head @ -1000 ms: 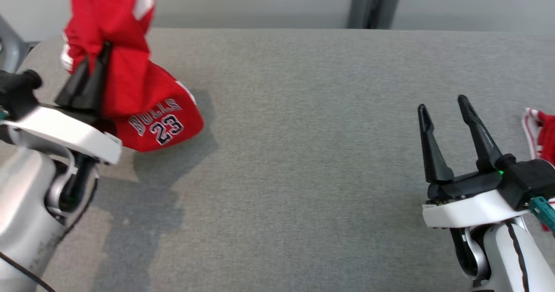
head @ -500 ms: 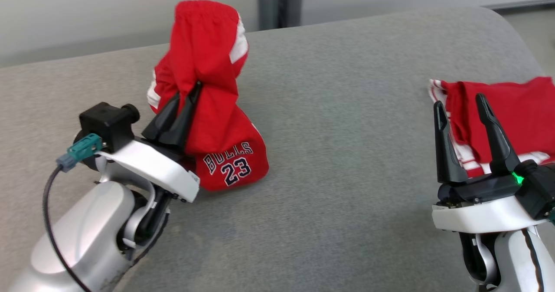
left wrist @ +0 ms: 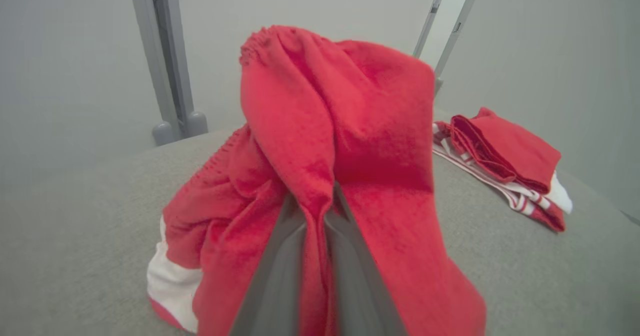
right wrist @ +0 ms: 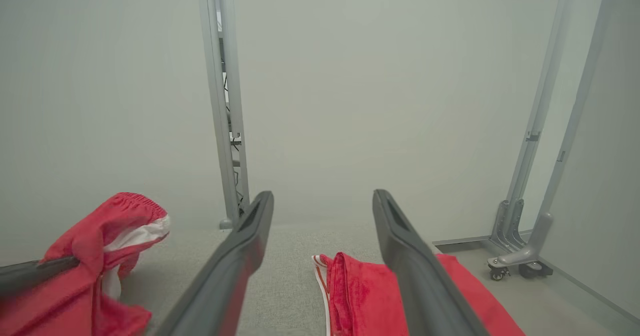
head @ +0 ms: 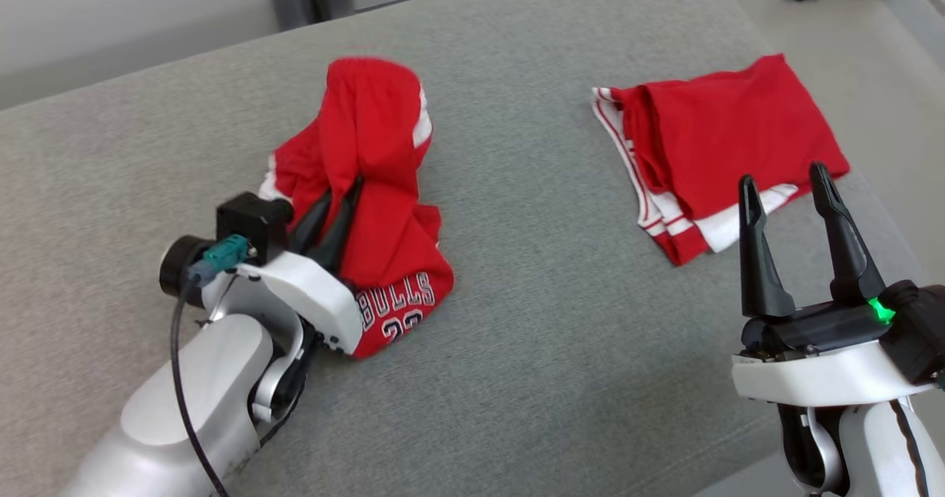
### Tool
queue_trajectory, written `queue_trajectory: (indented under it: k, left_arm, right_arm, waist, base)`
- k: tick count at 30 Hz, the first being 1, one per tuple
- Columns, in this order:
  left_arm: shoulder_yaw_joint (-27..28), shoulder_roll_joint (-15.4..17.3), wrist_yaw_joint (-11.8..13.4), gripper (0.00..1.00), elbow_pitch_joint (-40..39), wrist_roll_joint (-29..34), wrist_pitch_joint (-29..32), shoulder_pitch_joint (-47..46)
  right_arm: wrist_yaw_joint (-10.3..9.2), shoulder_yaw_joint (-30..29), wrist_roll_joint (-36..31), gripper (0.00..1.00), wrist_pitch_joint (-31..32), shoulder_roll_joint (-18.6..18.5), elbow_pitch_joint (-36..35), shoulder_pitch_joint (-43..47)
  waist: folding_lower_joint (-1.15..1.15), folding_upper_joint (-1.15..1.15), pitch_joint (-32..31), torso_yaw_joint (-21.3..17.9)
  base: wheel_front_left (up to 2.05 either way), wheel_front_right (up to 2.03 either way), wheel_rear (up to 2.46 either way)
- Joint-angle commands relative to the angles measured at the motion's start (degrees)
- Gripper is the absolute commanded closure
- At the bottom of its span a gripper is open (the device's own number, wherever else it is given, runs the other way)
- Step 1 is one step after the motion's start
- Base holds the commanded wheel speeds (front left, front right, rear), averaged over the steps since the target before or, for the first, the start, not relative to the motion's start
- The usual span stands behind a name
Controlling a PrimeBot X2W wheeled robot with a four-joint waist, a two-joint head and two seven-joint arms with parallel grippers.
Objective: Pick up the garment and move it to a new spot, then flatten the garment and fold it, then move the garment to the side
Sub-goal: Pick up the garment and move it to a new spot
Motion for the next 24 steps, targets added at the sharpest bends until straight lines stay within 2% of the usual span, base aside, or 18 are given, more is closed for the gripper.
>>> queue_trajectory:
  k: [1, 2, 8, 14, 18, 24]
  left_arm:
    - [-0.72, 0.17, -0.28, 0.32, 1.99, 0.83, 0.12, -0.48]
    - [-1.12, -0.16, -0.83, 0.0, 3.02, 0.76, 0.25, -0.49]
    - [-0.5, -0.73, -2.42, 0.0, 5.66, 0.52, -1.76, -0.71]
    - [2.6, 0.11, -2.87, 0.0, 3.43, 0.01, -3.36, 1.09]
    - [5.64, 1.32, -1.96, 0.0, 0.3, 0.58, -3.68, 3.46]
    - [13.12, 2.47, -0.4, 0.0, -4.97, 2.99, -3.75, 10.14]
  right_arm:
    - [0.0, 0.08, 0.4, 0.0, -0.26, 0.1, -0.22, 0.78]
    - [0.0, 0.08, 0.54, 0.0, -0.26, 0.12, -0.19, 0.81]
    - [0.0, -0.33, 1.57, 0.0, -0.25, 0.08, 0.17, 1.01]
    - [0.0, -0.67, 0.48, 0.0, -0.26, 0.04, 0.84, 0.65]
    - [0.0, 0.31, -0.42, 0.0, -0.25, -0.55, 2.13, 0.88]
    - [0.0, 1.38, 0.22, 0.0, -0.2, -2.54, 4.16, 1.83]
  waist:
    - [0.0, 0.0, 0.58, -1.4]
    - [0.0, 0.0, 0.6, -1.5]
    - [0.0, 0.0, -0.2, 0.27]
    - [0.0, 0.0, -2.52, 4.61]
    - [0.0, 0.0, -5.03, 7.84]
    - [0.0, 0.0, -8.45, 11.59]
  base:
    - [0.0, 0.0, 0.0]
    - [0.0, 0.0, 0.0]
    - [0.0, 0.0, 0.0]
    - [0.0, 0.0, 0.0]
    - [0.0, 0.0, 0.0]
    - [0.0, 0.0, 0.0]
